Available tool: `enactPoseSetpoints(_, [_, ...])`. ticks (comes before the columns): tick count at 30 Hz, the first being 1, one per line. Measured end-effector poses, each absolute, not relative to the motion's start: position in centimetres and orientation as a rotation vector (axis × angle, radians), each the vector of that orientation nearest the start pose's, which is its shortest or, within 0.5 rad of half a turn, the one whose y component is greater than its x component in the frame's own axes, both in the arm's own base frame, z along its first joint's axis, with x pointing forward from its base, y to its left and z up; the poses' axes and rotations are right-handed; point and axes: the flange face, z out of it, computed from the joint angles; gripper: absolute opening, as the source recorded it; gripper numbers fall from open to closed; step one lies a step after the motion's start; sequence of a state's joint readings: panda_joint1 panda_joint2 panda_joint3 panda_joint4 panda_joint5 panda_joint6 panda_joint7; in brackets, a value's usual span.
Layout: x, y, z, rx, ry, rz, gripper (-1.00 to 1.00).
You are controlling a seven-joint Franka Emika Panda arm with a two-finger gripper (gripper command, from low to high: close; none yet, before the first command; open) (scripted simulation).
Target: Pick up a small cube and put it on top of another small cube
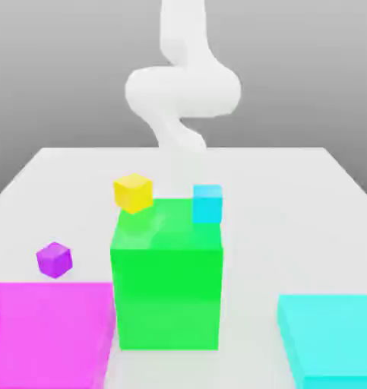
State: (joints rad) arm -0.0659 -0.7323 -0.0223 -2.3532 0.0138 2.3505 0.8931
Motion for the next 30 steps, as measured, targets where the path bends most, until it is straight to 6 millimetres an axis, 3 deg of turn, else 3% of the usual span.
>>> enactPoseSetpoints(4, [40.0,-10.0,58.1,-2.174,1.675,-0.748,0.0])
enactPoseSetpoints(8, [40.0,-15.8,49.8,-1.938,2.035,-0.587,0.0])
enactPoseSetpoints(12, [37.9,-20.8,41.7,-1.647,2.364,-0.433,0.0])
enactPoseSetpoints(16, [33.9,-24.7,33.9,-1.303,2.653,-0.289,0.0])
enactPoseSetpoints(21, [26.9,-27.4,25.3,-0.806,2.947,-0.123,0.0])
enactPoseSetpoints(24, [21.6,-28.1,20.9,-0.453,3.085,-0.031,0.0])
enactPoseSetpoints(27, [20.0,-28.4,18.5,-0.337,3.12,-0.009,0.0])
enactPoseSetpoints(30, [20.4,-28.1,16.5,-0.358,3.12,-0.01,0.0])
